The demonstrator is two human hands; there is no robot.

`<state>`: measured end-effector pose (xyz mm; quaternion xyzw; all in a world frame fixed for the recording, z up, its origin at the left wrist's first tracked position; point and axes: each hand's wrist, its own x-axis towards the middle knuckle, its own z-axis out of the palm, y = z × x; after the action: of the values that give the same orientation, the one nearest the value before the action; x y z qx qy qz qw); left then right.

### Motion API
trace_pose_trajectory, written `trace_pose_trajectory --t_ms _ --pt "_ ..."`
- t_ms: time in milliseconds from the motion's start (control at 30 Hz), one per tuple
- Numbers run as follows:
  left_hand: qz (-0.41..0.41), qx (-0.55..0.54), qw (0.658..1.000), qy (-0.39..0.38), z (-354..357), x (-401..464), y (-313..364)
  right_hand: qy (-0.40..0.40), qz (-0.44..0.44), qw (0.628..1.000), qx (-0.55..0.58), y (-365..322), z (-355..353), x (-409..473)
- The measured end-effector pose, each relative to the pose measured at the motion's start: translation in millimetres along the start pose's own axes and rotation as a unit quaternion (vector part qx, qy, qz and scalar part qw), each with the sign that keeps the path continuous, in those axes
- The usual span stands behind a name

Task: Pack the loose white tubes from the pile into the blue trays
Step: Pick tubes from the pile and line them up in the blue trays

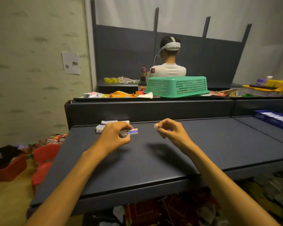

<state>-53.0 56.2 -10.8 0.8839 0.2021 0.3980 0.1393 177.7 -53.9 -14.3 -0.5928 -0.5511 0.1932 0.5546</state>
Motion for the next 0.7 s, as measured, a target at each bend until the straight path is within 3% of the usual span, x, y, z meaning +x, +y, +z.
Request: trace_pose_trajectory --t_ms 233,700 --pt "0.043 -0.031 0.998 -0.029 58.9 29.9 59.0 0.013 0.009 1.000 -0.019 6.3 -84.5 -42.8" --pt "0.100 -0.065 0.990 -0.072 249.2 90.1 256.2 0.057 0.018 0.964 -0.261 43.9 -349.9 -163.1"
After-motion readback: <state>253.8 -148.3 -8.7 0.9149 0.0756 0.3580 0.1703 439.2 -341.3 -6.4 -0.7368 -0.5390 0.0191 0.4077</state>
